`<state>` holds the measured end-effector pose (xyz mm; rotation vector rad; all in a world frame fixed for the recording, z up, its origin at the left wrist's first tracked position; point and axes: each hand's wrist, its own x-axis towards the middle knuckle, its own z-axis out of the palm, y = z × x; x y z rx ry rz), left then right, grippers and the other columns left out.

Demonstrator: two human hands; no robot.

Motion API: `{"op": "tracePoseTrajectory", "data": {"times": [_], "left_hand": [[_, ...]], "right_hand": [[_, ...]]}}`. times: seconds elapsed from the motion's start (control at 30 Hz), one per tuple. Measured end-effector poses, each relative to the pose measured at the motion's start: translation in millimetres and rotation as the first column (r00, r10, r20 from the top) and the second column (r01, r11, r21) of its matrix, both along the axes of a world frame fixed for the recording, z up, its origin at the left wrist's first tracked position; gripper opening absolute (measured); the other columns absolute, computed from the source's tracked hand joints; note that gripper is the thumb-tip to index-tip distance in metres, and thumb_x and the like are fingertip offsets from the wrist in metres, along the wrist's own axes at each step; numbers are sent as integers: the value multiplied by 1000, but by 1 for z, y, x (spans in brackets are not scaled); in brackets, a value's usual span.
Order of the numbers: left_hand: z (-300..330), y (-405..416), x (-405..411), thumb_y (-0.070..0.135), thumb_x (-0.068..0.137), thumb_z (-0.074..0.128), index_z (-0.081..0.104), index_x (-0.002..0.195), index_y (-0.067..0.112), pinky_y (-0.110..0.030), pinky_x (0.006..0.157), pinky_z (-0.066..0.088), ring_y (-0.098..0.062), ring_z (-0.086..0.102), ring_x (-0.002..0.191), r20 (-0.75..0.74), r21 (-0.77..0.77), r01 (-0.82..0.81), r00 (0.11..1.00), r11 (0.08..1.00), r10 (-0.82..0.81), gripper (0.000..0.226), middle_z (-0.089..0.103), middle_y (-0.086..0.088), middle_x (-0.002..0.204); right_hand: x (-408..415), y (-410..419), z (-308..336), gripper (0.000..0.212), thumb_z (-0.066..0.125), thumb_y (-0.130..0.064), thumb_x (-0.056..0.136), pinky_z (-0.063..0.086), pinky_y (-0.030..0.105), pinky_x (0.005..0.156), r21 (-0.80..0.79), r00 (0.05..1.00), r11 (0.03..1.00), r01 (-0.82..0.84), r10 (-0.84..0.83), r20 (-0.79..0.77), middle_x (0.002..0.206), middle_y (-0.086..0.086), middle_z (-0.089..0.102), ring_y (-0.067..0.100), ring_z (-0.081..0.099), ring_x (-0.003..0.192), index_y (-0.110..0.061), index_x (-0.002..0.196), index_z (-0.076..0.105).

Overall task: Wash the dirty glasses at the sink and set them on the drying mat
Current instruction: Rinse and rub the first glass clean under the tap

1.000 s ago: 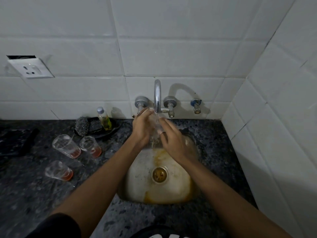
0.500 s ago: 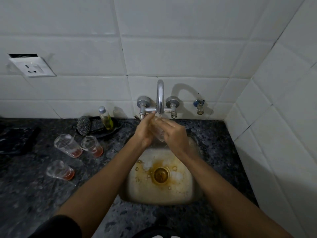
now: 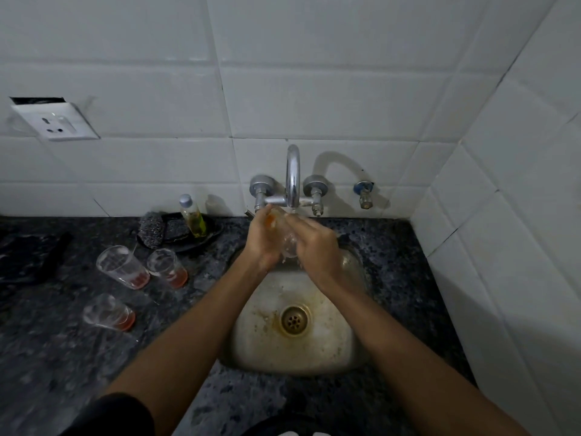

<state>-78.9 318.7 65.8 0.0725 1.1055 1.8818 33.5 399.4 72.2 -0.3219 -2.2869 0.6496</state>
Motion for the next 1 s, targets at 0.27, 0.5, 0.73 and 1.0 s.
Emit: {"op": "tracePoseTrajectory", "data": {"times": [0.27, 0.5, 0.73, 1.0], "left_hand": [[-5, 0, -3, 42, 107, 52, 69, 116, 7, -43, 99, 53, -25, 69, 106, -48, 13, -4, 999, 1000, 5, 39, 72, -12, 111], [2, 0, -6, 46, 107, 53, 67, 95, 14, -36, 83, 56, -19, 70, 84, -53, -144, 18, 998, 989, -26, 37, 71, -4, 85], [-3, 3, -8, 50, 103, 59, 72, 91, 13, -37, 79, 56, -20, 71, 82, -74, -137, 50, 995, 989, -60, 41, 72, -7, 88], [-1, 3, -7, 51, 101, 58, 68, 102, 13, -37, 81, 55, -21, 69, 87, -93, -46, 65, 993, 997, -69, 39, 71, -6, 93]], "right_hand": [[-3, -2, 6, 32, 68, -9, 97, 49, 10, 99, -85, 1000, 996, 17, -16, 18, 127, 5, 74, 15, 72, 114, -13, 129, 73], [7, 4, -5, 33, 68, -2, 94, 61, 34, 96, 21, 999, 999, -31, 31, -16, 123, 12, 75, 22, 74, 109, -5, 127, 73], [5, 6, -5, 38, 71, 1, 89, 57, 34, 103, 201, 992, 971, -127, 127, 12, 126, 16, 73, 25, 72, 116, -2, 127, 72], [4, 5, 0, 36, 60, -11, 97, 60, 39, 99, 230, 992, 965, -126, 120, 37, 125, 18, 73, 29, 73, 114, -1, 130, 70]]}}
